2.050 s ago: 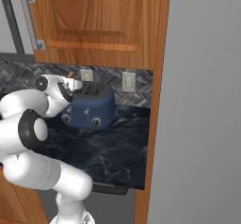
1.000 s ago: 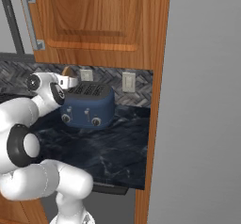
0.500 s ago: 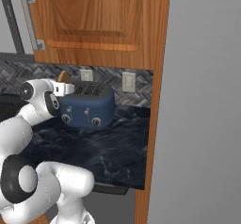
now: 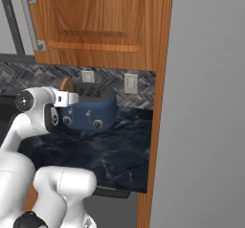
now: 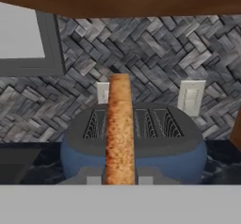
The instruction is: Start the toaster. Once the lever pops up, take the bread to the plate on the dining counter.
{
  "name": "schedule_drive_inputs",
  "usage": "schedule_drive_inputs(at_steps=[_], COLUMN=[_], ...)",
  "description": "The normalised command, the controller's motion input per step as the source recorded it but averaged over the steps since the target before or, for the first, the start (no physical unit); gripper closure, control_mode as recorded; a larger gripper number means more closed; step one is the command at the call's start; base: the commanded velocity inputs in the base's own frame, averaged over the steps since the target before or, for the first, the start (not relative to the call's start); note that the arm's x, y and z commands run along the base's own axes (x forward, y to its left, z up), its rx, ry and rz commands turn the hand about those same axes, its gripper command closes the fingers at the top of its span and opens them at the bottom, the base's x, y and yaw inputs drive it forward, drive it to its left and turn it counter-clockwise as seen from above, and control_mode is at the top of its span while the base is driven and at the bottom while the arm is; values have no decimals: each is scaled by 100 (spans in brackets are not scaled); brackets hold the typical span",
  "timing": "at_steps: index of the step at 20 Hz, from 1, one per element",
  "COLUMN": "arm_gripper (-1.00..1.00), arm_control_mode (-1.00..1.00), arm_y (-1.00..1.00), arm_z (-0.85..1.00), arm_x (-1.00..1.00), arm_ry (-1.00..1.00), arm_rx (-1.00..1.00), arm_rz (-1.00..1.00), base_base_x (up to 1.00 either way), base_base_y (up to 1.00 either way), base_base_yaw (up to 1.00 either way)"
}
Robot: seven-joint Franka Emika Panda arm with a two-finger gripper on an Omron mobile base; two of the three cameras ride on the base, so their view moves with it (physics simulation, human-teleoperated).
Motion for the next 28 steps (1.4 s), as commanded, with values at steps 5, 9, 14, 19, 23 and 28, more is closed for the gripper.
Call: schedule_drive_inputs(at_steps=[5, 9, 14, 19, 23, 28], arm_gripper=[100, 100, 100, 100, 100, 100], arm_control_mode=[-100, -100, -100, -100, -100, -100], arm_y=[-60, -44, -33, -15, -1, 0], arm_z=[6, 5, 2, 2, 1, 0], arm_x=[-76, -76, -68, -50, -35, -3], arm_ry=[12, 16, 17, 11, 6, 4], arm_rx=[0, 0, 0, 0, 0, 0], arm_rz=[0, 0, 0, 0, 0, -2], base_base_x=[0, 0, 0, 0, 0, 0], base_base_y=[0, 0, 0, 0, 0, 0], base_base_yaw=[0, 0, 0, 0, 0, 0])
